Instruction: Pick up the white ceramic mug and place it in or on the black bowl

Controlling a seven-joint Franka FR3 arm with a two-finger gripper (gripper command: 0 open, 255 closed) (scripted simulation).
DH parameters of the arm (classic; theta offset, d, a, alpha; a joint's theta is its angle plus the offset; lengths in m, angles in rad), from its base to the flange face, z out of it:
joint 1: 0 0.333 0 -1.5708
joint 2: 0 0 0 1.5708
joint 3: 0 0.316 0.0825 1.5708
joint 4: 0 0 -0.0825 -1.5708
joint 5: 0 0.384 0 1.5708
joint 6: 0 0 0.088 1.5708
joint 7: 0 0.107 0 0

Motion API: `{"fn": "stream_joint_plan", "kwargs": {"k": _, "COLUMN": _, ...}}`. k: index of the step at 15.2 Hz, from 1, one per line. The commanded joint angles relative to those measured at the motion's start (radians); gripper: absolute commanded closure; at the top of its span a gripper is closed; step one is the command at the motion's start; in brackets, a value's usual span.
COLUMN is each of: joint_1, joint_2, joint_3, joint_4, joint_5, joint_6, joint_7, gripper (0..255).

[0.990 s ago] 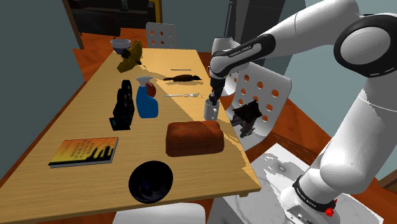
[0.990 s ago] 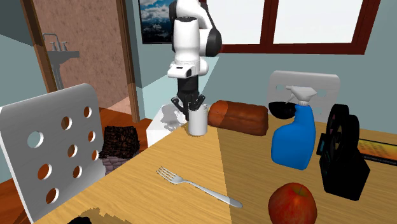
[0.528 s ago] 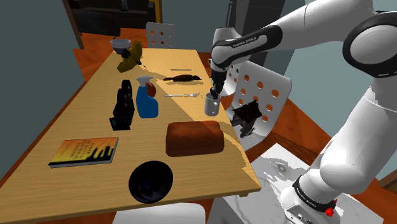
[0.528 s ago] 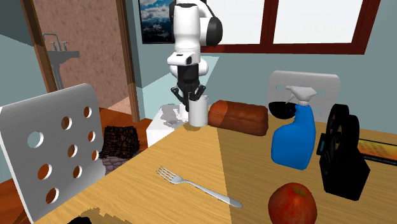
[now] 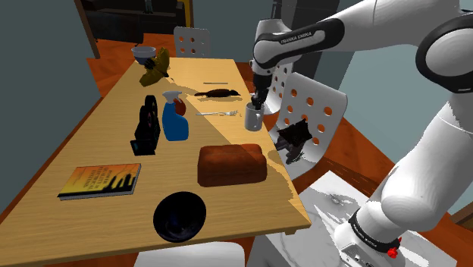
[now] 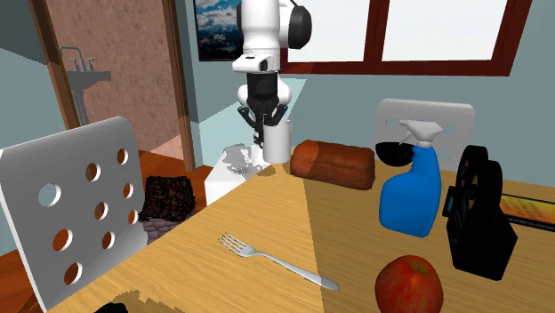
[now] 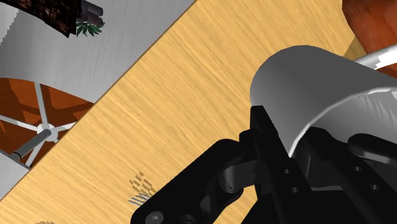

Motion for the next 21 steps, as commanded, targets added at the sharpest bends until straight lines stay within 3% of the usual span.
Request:
{"fn": "stream_joint_plan", "kwargs": {"k": 1, "joint_1": 0.000, "joint_2": -0.010, "joint_3": 0.000, "joint_4": 0.018, "joint_5": -0.001, "joint_6": -0.028, "joint_7": 0.001, "gripper": 255}}
{"fn": "stream_joint_plan", "kwargs": {"k": 14, "joint_1": 0.000, "joint_2": -0.035, "joint_3": 0.000, "joint_4": 0.156, "joint_5": -0.003, "joint_6": -0.191, "joint_7": 0.003, "gripper": 255}}
{"fn": "stream_joint_plan", "kwargs": {"k": 21, "joint_1": 0.079, "joint_2": -0.108, "joint_3": 0.082, "joint_4": 0.080, "joint_5": 0.007, "joint_6": -0.186, "joint_7": 0.161, "gripper": 255}}
